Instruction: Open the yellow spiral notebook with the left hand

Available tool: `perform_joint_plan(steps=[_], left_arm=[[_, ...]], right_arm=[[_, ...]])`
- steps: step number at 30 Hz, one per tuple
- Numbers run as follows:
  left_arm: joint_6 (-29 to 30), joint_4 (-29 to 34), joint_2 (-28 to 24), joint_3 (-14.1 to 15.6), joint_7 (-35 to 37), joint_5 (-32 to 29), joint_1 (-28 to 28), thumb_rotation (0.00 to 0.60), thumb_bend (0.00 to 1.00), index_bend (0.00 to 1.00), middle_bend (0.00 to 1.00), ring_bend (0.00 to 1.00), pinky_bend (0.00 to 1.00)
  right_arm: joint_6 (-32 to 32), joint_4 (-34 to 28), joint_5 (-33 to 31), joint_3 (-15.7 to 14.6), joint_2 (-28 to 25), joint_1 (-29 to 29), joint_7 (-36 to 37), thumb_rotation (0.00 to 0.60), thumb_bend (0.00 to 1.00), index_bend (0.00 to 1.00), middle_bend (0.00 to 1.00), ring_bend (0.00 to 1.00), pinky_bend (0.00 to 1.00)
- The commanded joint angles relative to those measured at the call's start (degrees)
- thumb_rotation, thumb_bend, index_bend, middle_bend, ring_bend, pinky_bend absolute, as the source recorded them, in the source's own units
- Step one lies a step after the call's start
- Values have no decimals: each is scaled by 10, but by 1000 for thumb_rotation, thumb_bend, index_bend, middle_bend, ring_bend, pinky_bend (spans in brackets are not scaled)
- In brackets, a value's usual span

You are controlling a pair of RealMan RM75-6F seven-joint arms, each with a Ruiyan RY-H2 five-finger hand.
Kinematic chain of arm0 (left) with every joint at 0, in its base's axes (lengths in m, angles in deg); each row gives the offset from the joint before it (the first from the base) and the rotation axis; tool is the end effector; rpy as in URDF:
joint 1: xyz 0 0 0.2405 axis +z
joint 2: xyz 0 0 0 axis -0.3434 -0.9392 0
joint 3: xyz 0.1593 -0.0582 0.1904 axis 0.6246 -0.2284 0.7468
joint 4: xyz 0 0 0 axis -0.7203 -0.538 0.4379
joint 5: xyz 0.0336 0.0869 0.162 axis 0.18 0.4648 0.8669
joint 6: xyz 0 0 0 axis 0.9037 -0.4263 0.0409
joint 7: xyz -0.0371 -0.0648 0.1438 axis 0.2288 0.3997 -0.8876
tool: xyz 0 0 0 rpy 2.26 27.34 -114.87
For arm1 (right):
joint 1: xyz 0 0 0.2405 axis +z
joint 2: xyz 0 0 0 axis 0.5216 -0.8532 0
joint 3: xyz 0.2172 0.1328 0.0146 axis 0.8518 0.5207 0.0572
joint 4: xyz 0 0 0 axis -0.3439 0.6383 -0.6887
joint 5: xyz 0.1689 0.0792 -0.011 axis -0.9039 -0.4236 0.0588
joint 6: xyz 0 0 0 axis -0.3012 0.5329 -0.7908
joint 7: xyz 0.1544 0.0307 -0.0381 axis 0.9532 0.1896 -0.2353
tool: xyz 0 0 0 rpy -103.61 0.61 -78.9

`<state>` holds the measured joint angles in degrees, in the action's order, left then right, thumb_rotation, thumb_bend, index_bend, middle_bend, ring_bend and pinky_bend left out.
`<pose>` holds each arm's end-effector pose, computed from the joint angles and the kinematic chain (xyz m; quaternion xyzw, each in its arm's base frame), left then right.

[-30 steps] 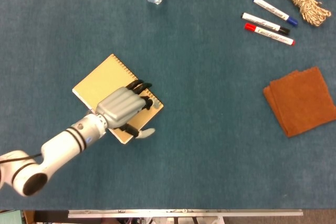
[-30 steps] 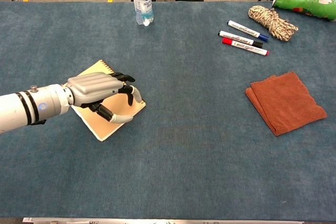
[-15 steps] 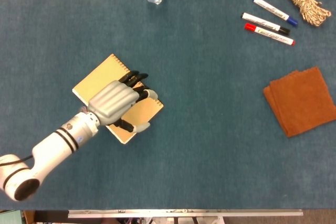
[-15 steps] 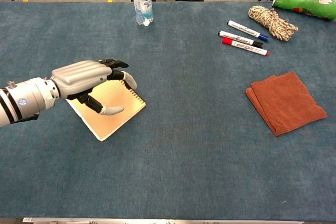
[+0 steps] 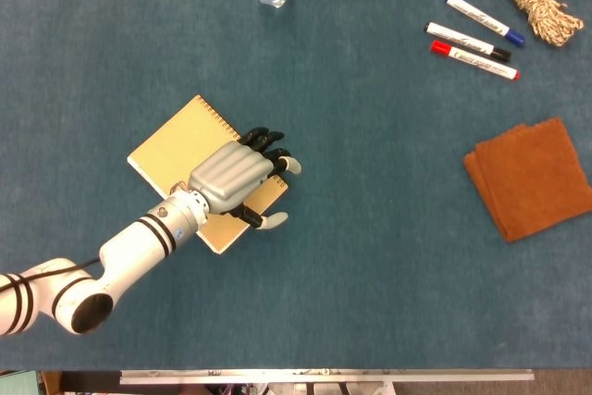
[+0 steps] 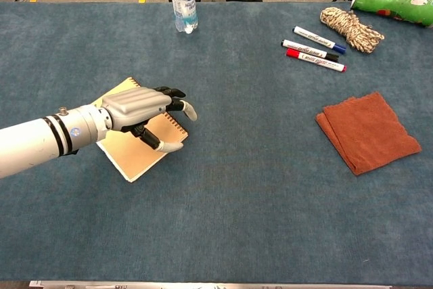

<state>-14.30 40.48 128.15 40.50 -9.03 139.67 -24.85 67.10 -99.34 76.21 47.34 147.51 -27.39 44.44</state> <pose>-0.1396 0.2938 -0.0453 -0.8316 -0.4046 -0.2946 0.2407 -0.3152 -0.1961 0.2035 0.5683 -0.4147 0.4055 0.5836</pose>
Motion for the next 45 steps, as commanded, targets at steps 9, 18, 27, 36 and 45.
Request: perform_joint_plan(steps=[9,18,27,36,45], left_arm=[[-5,8,-5,13,-31,-9,-1,330,262,205,280,0,0],[-2,30,-38,38,-45,3,8,330,262,205,321,0,0],[24,64,-88,65,-32,42,30,332,262,205,333,8,0],[98,75,-142,84,22,152,58,600,262,194,294,20,0],[173,-7,-164,113,40,234,93,600,262,194,261,16,0]], right_arm=[[4,6,2,0,2,-3,7,600,192,378,297,185,298],[10,4,7,-1,3,-7,8,600,192,378,298,185,298],[18,1,12,-1,2,-11,8,600,193,378,298,185,298],[17,-5,18,0,1,-7,4,600,192,378,298,185,298],[14,-15,24,0,0,-3,-6,600,192,378,298,185,298]])
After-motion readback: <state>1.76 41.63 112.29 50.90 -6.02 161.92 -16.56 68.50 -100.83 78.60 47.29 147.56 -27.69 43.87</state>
